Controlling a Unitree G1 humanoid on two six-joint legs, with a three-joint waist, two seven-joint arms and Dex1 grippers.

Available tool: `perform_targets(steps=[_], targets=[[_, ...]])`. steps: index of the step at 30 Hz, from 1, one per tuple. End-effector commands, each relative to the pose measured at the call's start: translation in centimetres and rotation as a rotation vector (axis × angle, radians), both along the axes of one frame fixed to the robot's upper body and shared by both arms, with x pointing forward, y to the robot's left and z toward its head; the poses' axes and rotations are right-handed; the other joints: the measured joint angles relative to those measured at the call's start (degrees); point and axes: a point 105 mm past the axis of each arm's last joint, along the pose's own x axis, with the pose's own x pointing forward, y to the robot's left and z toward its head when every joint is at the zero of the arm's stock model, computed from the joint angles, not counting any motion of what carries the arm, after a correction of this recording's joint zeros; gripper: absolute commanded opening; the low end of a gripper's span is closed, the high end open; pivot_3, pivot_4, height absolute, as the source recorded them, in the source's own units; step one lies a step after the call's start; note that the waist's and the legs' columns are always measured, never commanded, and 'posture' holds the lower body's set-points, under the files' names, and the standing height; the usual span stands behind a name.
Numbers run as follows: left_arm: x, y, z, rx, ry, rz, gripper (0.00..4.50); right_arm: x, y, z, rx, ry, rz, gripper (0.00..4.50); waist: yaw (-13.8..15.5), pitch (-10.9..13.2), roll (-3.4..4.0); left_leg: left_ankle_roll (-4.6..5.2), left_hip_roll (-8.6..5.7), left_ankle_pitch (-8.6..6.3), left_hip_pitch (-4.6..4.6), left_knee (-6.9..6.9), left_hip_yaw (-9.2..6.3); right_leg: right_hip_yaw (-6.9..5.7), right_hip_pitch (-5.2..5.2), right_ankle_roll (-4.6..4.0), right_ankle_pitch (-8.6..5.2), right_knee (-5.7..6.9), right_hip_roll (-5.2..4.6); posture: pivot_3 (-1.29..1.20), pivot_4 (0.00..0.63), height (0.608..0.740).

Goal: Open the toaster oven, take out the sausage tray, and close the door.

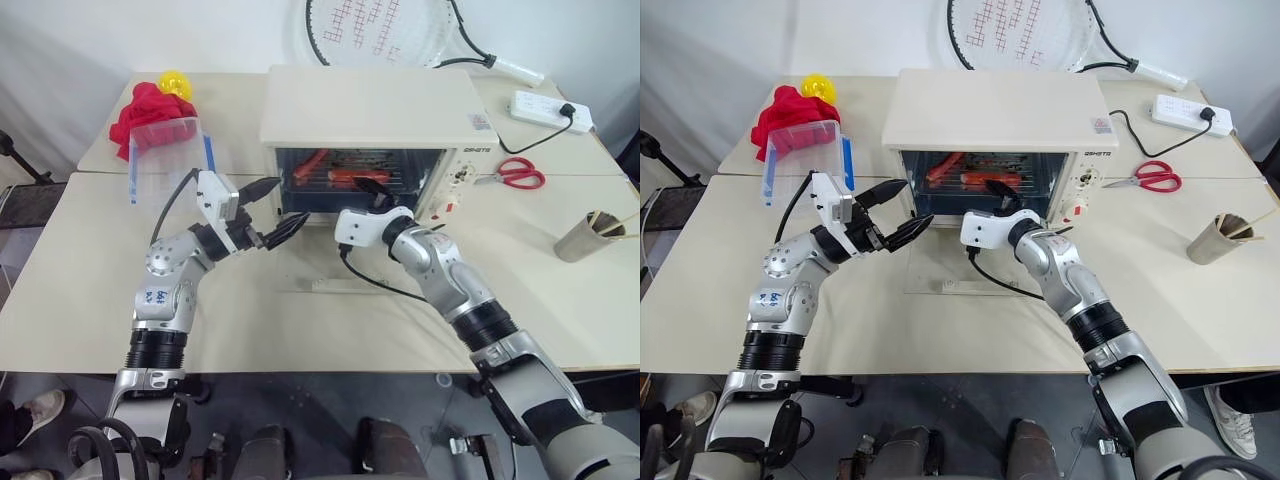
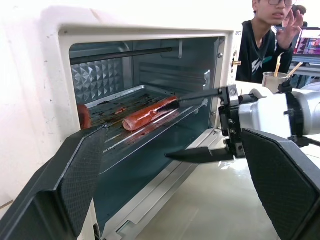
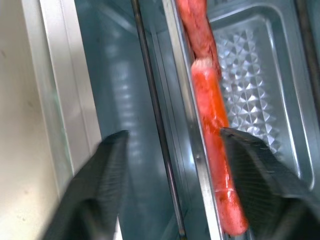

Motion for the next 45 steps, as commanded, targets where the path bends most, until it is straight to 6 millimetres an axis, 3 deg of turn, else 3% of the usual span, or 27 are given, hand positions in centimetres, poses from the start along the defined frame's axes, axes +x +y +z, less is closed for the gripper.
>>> perform_targets(steps=[1, 6, 21, 26, 38, 45], targets=[[-0.2, -0.4, 1.3, -0.014, -0.047, -0.019, 4.50, 0.2, 0.5, 1.6, 0.006, -0.059, 0.014, 1.52, -0.07, 0.00, 0.00, 0.00, 0.00, 0.00, 0.00, 0.00, 0.01, 0.00, 0.00, 0.00, 0.00, 0.00, 0.00, 0.00, 0.150, 0.740], [0.2, -0.6, 1.6, -0.011, -0.050, -0.028, 4.50, 0.1, 0.7, 2.3, 0.011, -0.088, 0.029, 0.03, -0.05, -0.05, -0.09, 0.00, 0.00, 0.00, 0.00, 0.01, 0.00, 0.00, 0.00, 0.00, 0.00, 0.00, 0.00, 0.00, 0.150, 0.740], [1.4, -1.0, 2.8, -0.016, -0.051, -0.061, 4.50, -2.5, 1.5, 4.1, -0.037, -0.116, 0.139, 0.03, -0.02, -0.05, -0.11, 0.00, 0.00, 0.00, 0.00, -0.05, 0.00, -0.03, -0.03, 0.00, 0.00, 0.01, 0.00, 0.00, 0.150, 0.740], [1.7, -0.8, 2.9, -0.013, -0.042, -0.066, 4.50, -4.6, 1.9, 2.9, -0.047, -0.059, 0.177, 0.03, -0.12, -0.05, -0.11, 0.00, 0.01, 0.00, 0.00, -0.07, 0.02, -0.04, -0.05, 0.00, 0.00, 0.01, 0.01, 0.00, 0.150, 0.740], [1.5, -1.3, 2.3, 0.004, -0.007, -0.124, 4.50, -9.5, 0.7, 1.1, -0.024, -0.015, 0.156, 0.03, 0.23, -0.05, -0.12, 0.00, 0.00, 0.00, 0.00, -0.07, 0.07, -0.03, -0.07, 0.00, 0.00, 0.00, 0.03, 0.00, 0.150, 0.740], [-0.1, -0.9, 1.4, 0.022, 0.066, -0.305, 4.50, -11.2, -1.0, 1.8, -0.059, -0.024, 0.149, 0.03, 0.40, -0.04, -0.13, 0.00, 0.00, 0.00, -0.01, -0.04, 0.10, -0.02, -0.07, 0.00, 0.00, -0.01, 0.03, 0.00, 0.150, 0.740]])
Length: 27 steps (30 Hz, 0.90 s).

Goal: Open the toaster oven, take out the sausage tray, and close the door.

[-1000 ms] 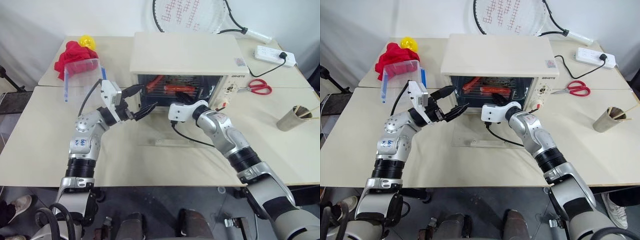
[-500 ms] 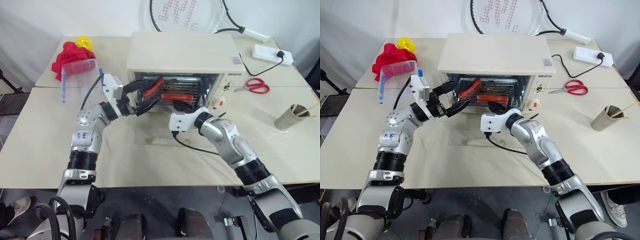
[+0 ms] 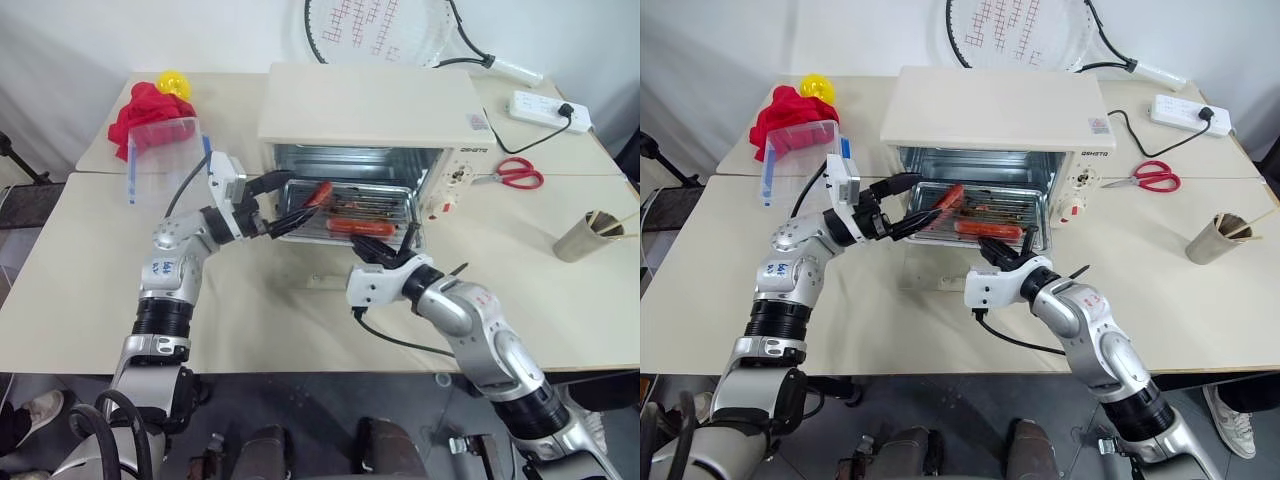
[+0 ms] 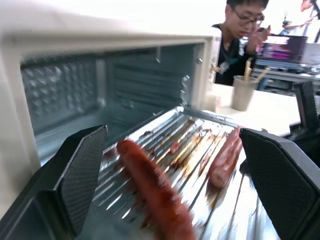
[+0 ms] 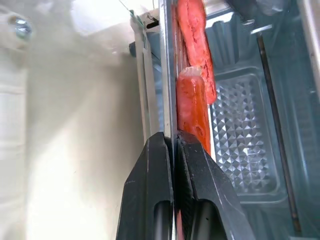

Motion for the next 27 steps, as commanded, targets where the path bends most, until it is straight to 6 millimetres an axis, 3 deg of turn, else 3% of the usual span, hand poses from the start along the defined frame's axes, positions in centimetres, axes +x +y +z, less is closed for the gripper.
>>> perform_targets(steps=[1, 11, 19, 24, 27], targets=[[-1.3, 0.2, 1.0, -0.016, -0.018, -0.113, 4.50, -1.0, -0.5, 2.1, 0.015, -0.070, 0.017, 0.03, 0.15, 0.00, 0.00, 0.00, 0.00, 0.00, 0.00, 0.01, -0.01, 0.00, 0.01, 0.00, 0.00, 0.00, 0.00, 0.00, 0.150, 0.740], [-2.0, 2.4, 2.4, 0.035, -0.050, -0.170, 4.50, -3.0, -1.7, 1.1, -0.033, -0.054, 0.035, 0.03, 1.46, 0.01, -0.01, 0.01, 0.00, -0.01, -0.07, 0.24, 0.00, 0.01, 0.05, 0.00, 0.00, -0.01, 0.00, 0.00, 0.150, 0.740], [-5.0, 8.1, 3.5, 0.146, -0.041, -0.103, 4.50, -4.8, -3.9, 1.4, -0.094, -0.090, 0.044, 0.03, 1.19, 0.01, -0.01, 0.01, 0.03, -0.01, -0.22, 0.34, -0.08, -0.01, -0.07, -0.01, -0.01, 0.02, 0.00, 0.00, 0.150, 0.740], [-5.5, 8.5, 2.0, 0.130, 0.106, -0.087, 4.50, -4.8, -4.1, 1.0, -0.083, -0.075, 0.046, 0.03, 2.01, 0.01, -0.01, 0.03, 0.01, -0.03, -0.30, 0.58, -0.24, 0.01, 0.04, -0.01, -0.01, 0.03, 0.00, 0.00, 0.150, 0.740], [-5.7, 7.3, 1.1, 0.069, 0.262, -0.087, 4.50, -4.8, -3.2, 1.1, -0.087, -0.087, 0.086, 0.03, 2.16, 0.01, -0.02, 0.05, 0.01, -0.03, -0.37, 0.67, -0.26, 0.02, 0.02, -0.01, -0.01, 0.05, 0.00, 0.00, 0.150, 0.740]])
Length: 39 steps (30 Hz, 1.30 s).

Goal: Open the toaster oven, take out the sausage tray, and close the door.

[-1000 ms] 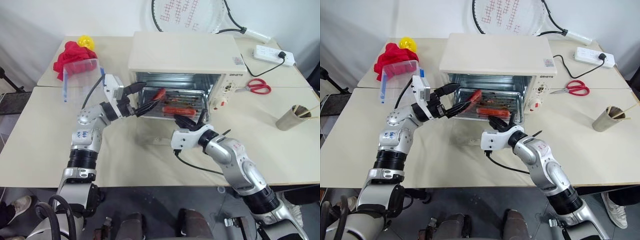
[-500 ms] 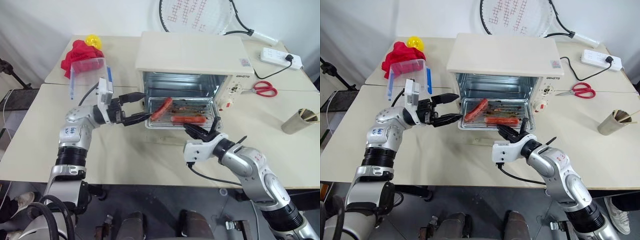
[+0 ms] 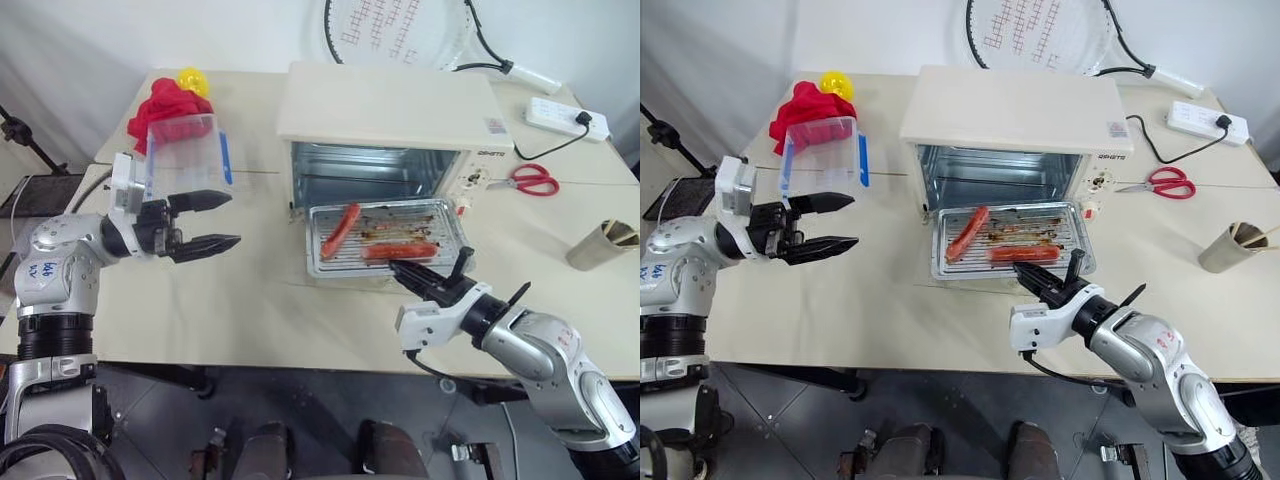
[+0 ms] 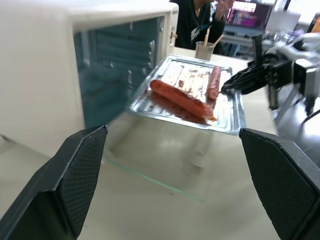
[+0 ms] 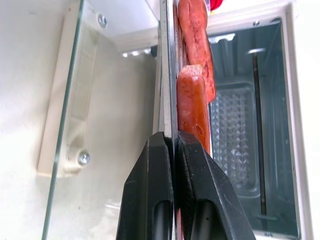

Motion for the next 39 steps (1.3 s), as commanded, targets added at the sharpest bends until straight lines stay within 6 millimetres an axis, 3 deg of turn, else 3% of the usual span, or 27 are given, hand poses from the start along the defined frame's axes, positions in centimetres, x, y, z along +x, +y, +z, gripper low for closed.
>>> perform_targets(steps=[1, 3, 10, 15, 23, 33, 39], targets=[[-0.4, -2.1, 0.2, -0.119, 0.228, 0.001, 4.50, -0.5, 1.5, 1.5, 0.038, -0.067, 0.076, 0.03, 0.02, 0.00, 0.00, 0.00, 0.00, 0.00, 0.00, 0.00, -0.01, 0.00, 0.00, 0.00, 0.00, 0.03, 0.00, 0.00, 0.150, 0.740], [-0.6, -3.8, -0.4, -0.166, 0.448, 0.017, 4.50, -0.6, 2.3, 1.4, 0.038, -0.062, 0.114, 0.03, 0.13, 0.00, 0.00, 0.00, 0.01, 0.00, 0.00, 0.03, -0.04, 0.02, 0.00, 0.00, 0.00, 0.07, 0.00, 0.00, 0.150, 0.740], [0.3, -5.7, -1.5, -0.279, 0.762, 0.127, 4.50, -0.4, 3.1, 1.6, 0.026, -0.068, 0.169, 0.03, 0.14, 0.02, -0.04, -0.01, -0.03, 0.00, 0.02, 0.08, -0.18, 0.27, -0.01, 0.01, 0.00, 0.17, 0.02, 0.00, 0.150, 0.740], [1.5, -5.5, -2.0, -0.408, 0.889, 0.199, 4.50, -0.3, 3.2, 1.5, 0.026, -0.061, 0.177, 0.03, 0.14, 0.00, -0.07, -0.01, -0.03, 0.00, 0.04, 0.09, -0.16, 0.31, -0.01, 0.01, 0.00, 0.19, 0.02, 0.00, 0.150, 0.740], [2.0, -5.1, -2.6, -0.426, 0.933, 0.277, 4.50, -0.1, 3.2, 1.7, 0.034, -0.068, 0.179, 0.03, -0.03, 0.00, -0.07, -0.01, -0.05, 0.01, 0.06, 0.07, -0.50, 0.42, -0.02, 0.01, 0.00, 0.18, 0.03, 0.00, 0.150, 0.740], [1.3, -6.8, -2.6, -0.411, 1.005, 0.171, 1.60, -0.2, 3.6, 2.1, 0.032, -0.081, 0.215, 0.00, 0.47, 0.00, -0.07, -0.02, -0.08, 0.00, 0.08, 0.09, -0.49, 0.52, -0.02, 0.01, 0.00, 0.19, 0.03, 0.00, 0.150, 0.740], [1.4, -7.4, -2.6, -0.433, 1.063, 0.134, 1.60, -0.2, 3.8, 2.3, 0.030, -0.080, 0.229, 0.00, 0.49, 0.00, -0.08, -0.02, -0.08, 0.00, 0.09, 0.09, -0.49, 0.53, -0.02, 0.01, 0.00, 0.18, 0.03, 0.00, 0.150, 0.740]])
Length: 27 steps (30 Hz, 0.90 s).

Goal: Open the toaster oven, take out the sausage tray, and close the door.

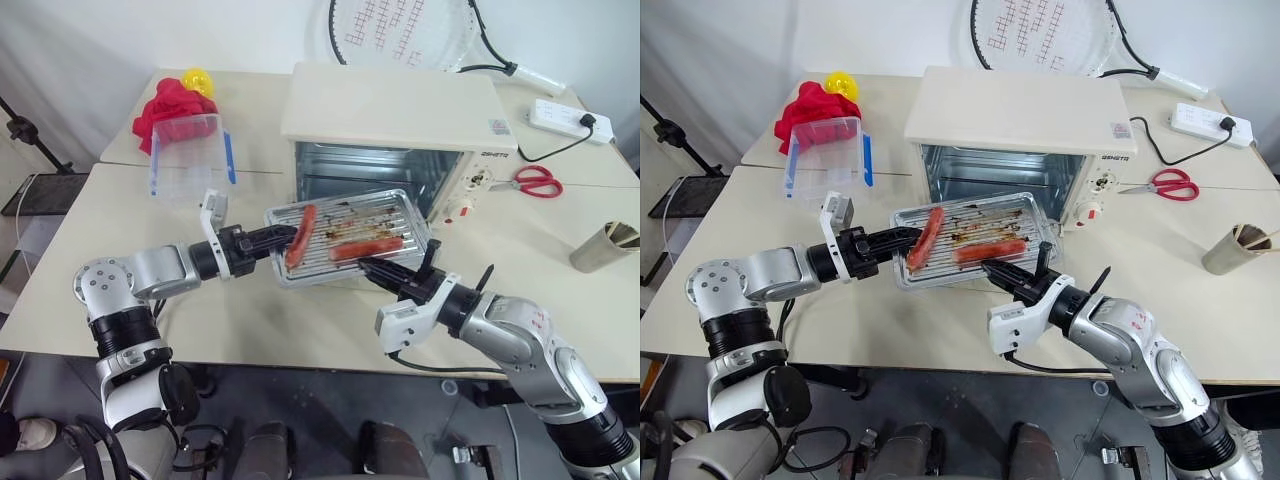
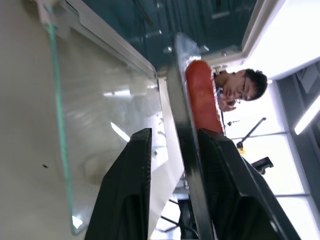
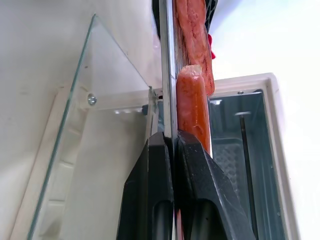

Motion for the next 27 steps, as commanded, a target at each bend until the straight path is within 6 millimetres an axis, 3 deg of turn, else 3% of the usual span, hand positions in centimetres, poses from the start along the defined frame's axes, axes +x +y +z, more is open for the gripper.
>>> perform_targets(steps=[1, 5, 8, 12, 14, 18, 23, 25, 27], targets=[[0.0, -0.8, 0.7, -0.056, 0.016, -0.040, 1.60, -0.4, 0.7, 1.5, 0.036, -0.042, 0.047, 0.00, 0.06, 0.00, 0.00, 0.00, -0.01, 0.00, 0.00, 0.00, 0.01, 0.01, 0.01, 0.00, 0.00, 0.00, 0.00, 0.00, 0.150, 0.740], [0.4, -0.8, -0.1, -0.046, 0.074, -0.013, 1.60, -0.4, 0.9, 1.4, 0.029, -0.040, 0.055, 0.00, 0.09, -0.01, -0.01, 0.00, -0.01, 0.00, 0.02, 0.01, -0.01, 0.00, 0.03, 0.00, 0.00, 0.01, 0.00, 0.00, 0.150, 0.740], [-0.2, -1.2, 0.1, -0.077, 0.083, -0.068, 1.08, -0.6, 0.9, 1.2, 0.024, -0.033, 0.063, 0.00, 0.00, -0.01, -0.01, 0.00, -0.02, 0.00, 0.02, 0.00, 0.01, 0.01, 0.02, 0.00, 0.00, 0.00, 0.00, 0.00, 0.150, 0.740], [-0.3, -1.3, 0.2, -0.094, 0.101, -0.054, 0.02, -0.6, 0.8, 1.2, 0.031, -0.012, 0.064, 0.00, 0.04, -0.01, -0.01, 0.00, -0.01, 0.00, 0.03, 0.00, 0.00, 0.03, 0.02, 0.00, 0.00, 0.01, 0.00, 0.00, 0.150, 0.740], [-0.3, -1.2, 0.3, -0.128, 0.118, -0.029, 0.02, -0.6, 0.4, 1.3, 0.069, 0.043, 0.056, 0.00, 0.00, -0.01, -0.01, 0.00, -0.02, 0.00, 0.03, 0.00, -0.02, 0.09, 0.02, 0.00, 0.00, 0.01, 0.00, 0.00, 0.150, 0.740], [-0.4, -0.4, 0.0, -0.158, 0.118, 0.020, 0.00, -1.0, 0.1, 1.2, 0.136, 0.137, 0.063, 1.08, 0.02, -0.01, -0.01, 0.00, -0.02, 0.00, 0.05, 0.00, -0.02, 0.11, 0.04, 0.00, 0.00, 0.01, 0.00, 0.00, 0.150, 0.740], [-1.5, 0.9, 0.1, -0.225, 0.069, 0.036, 0.00, -1.2, -1.1, 1.6, 0.156, 0.124, 0.057, 2.69, 0.07, -0.01, -0.01, 0.00, -0.03, 0.00, 0.05, -0.01, 0.03, 0.11, 0.04, 0.00, 0.00, -0.01, 0.03, 0.00, 0.150, 0.740], [-2.9, 2.1, -0.1, -0.262, 0.035, 0.026, 0.00, -1.5, -2.4, 1.8, 0.181, 0.114, 0.040, 3.31, 0.08, -0.01, -0.01, 0.00, -0.03, 0.00, 0.05, -0.01, 0.12, 0.12, 0.04, 0.00, 0.00, -0.01, 0.03, 0.00, 0.150, 0.740], [-4.3, 4.1, -0.2, -0.324, -0.002, 0.032, 0.00, -1.2, -4.9, 1.3, 0.230, 0.167, -0.029, 3.94, 0.03, -0.01, -0.01, 0.00, -0.03, 0.00, 0.05, -0.08, 0.38, 0.11, 0.04, 0.00, 0.00, -0.03, 0.03, 0.00, 0.150, 0.740]])
